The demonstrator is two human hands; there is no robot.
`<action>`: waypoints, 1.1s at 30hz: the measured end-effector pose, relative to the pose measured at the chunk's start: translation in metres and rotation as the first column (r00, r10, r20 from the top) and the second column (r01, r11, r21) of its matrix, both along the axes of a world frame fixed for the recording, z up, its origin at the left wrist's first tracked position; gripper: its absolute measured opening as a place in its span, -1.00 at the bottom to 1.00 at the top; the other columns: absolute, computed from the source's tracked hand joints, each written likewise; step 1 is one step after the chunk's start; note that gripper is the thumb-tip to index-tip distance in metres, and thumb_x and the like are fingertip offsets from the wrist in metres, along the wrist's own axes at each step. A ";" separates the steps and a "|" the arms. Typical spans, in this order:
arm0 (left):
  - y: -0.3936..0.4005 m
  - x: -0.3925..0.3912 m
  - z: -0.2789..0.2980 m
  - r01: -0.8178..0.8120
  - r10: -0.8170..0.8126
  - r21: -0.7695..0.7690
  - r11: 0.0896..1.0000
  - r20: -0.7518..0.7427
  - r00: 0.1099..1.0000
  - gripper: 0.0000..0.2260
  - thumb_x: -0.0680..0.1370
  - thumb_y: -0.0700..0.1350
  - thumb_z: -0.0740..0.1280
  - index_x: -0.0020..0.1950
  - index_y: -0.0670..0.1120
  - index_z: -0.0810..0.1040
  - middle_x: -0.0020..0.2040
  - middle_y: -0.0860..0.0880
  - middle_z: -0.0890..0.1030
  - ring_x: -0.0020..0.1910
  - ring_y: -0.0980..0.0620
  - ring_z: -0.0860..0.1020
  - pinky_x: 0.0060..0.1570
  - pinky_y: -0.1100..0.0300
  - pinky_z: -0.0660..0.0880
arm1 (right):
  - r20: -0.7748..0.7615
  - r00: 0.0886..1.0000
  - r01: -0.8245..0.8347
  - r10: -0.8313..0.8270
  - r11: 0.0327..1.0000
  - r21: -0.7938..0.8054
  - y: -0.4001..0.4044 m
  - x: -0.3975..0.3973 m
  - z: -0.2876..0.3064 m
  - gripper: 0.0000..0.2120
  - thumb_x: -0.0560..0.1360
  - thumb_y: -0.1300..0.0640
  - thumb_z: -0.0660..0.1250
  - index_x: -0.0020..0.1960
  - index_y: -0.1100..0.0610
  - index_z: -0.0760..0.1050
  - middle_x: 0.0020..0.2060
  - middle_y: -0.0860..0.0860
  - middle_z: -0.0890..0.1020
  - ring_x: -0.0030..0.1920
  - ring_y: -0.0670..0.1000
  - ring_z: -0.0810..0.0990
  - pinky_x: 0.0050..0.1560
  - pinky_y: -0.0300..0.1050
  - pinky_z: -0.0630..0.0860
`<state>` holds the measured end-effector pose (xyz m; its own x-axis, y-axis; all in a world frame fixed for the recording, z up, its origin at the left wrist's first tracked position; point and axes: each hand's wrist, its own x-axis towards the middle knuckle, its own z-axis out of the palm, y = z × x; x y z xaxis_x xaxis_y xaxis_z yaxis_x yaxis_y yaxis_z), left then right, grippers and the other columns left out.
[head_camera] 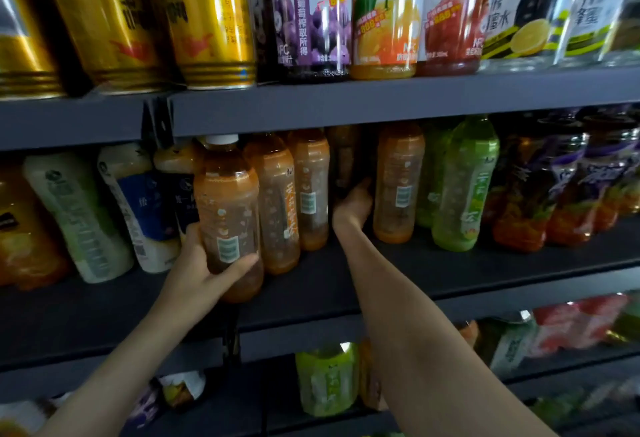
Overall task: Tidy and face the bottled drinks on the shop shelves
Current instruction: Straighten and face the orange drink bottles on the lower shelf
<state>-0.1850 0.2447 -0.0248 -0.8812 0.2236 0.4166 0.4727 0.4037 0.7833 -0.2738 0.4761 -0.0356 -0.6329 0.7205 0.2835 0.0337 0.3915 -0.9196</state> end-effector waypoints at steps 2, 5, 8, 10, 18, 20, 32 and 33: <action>0.001 0.002 0.001 -0.007 0.007 -0.017 1.000 -0.004 1.000 -0.50 0.43 -0.11 0.43 0.22 0.04 0.20 0.04 0.28 0.40 0.01 0.33 0.41 -0.02 0.48 0.29 | 0.039 0.999 0.020 -0.020 1.000 -0.005 -0.007 0.013 0.003 -0.50 0.53 0.26 0.27 0.42 0.25 0.21 0.30 0.23 0.44 0.28 0.21 0.44 0.26 0.00 0.38; 0.003 0.006 0.004 -0.034 0.034 -0.039 0.999 0.010 0.999 -0.48 0.44 -0.10 0.42 0.30 -0.07 0.24 0.14 0.11 0.42 0.13 0.14 0.40 0.12 0.28 0.29 | 0.082 0.997 0.009 -0.011 1.000 0.025 -0.016 0.040 0.004 -0.50 0.51 0.29 0.30 0.39 0.24 0.22 0.25 0.22 0.47 0.26 0.21 0.46 0.20 -0.01 0.41; 0.002 0.008 0.004 -0.035 0.036 -0.051 0.998 0.017 0.999 -0.43 0.45 -0.06 0.42 0.37 -0.13 0.25 0.23 0.01 0.44 0.21 0.06 0.41 0.17 0.20 0.30 | 0.118 0.993 0.000 -0.008 0.998 0.062 -0.024 0.067 0.006 -0.49 0.49 0.27 0.36 0.35 0.26 0.22 0.23 0.22 0.49 0.26 0.18 0.46 0.18 -0.01 0.43; 0.004 0.012 0.004 -0.035 0.035 -0.033 0.999 0.003 0.999 -0.41 0.47 -0.07 0.41 0.40 -0.15 0.23 0.27 0.00 0.43 0.24 0.06 0.40 0.19 0.21 0.29 | 0.102 0.995 0.009 -0.016 0.998 0.068 -0.028 0.083 0.006 -0.50 0.46 0.24 0.41 0.29 0.26 0.24 0.20 0.21 0.50 0.24 0.19 0.46 0.15 0.02 0.47; 0.011 0.027 0.003 -0.119 0.117 0.043 0.992 0.055 0.992 -0.37 0.48 -0.06 0.40 0.43 -0.17 0.18 0.35 -0.10 0.40 0.32 -0.07 0.39 0.16 0.26 0.28 | 0.119 0.992 -0.062 0.050 0.993 0.098 -0.025 0.153 0.008 -0.19 0.35 0.09 0.53 0.42 0.23 0.15 0.31 0.16 0.35 0.35 0.16 0.30 0.31 0.00 0.30; 0.011 0.032 0.001 -0.158 0.157 0.072 0.985 0.016 0.987 -0.36 0.46 -0.04 0.43 0.42 -0.17 0.21 0.33 -0.11 0.41 0.31 -0.06 0.39 0.18 0.24 0.31 | 0.065 0.991 -0.120 0.117 0.991 0.051 -0.022 0.154 0.019 -0.17 0.33 0.05 0.55 0.43 0.20 0.17 0.31 0.13 0.38 0.34 0.12 0.34 0.32 0.01 0.35; 0.036 0.092 0.029 0.342 -0.335 0.017 0.939 0.260 0.906 -0.47 0.49 0.12 0.32 0.38 0.00 0.27 0.27 0.13 0.39 0.26 0.18 0.36 0.25 0.28 0.29 | -0.255 0.775 -0.630 0.578 0.677 -0.380 -0.017 0.212 0.055 -0.52 0.41 0.22 0.44 0.28 0.10 0.39 0.04 0.04 0.64 0.05 0.05 0.64 -0.04 -0.06 0.60; 0.039 0.095 0.034 0.396 -0.390 0.072 0.915 0.406 0.827 -0.49 0.47 0.14 0.32 0.36 0.04 0.29 0.25 0.16 0.41 0.23 0.19 0.39 0.24 0.25 0.33 | -0.309 0.727 -0.683 0.614 0.599 -0.418 -0.017 0.218 0.058 -0.53 0.42 0.20 0.41 0.30 0.12 0.39 0.06 0.05 0.64 0.06 0.06 0.64 -0.04 -0.07 0.59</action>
<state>-0.0899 0.2833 0.0092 -0.8064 0.5901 0.0382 0.2378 0.2645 0.9346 -0.0558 0.4589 0.0224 -0.9724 0.1892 0.1366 -0.1772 -0.2178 -0.9598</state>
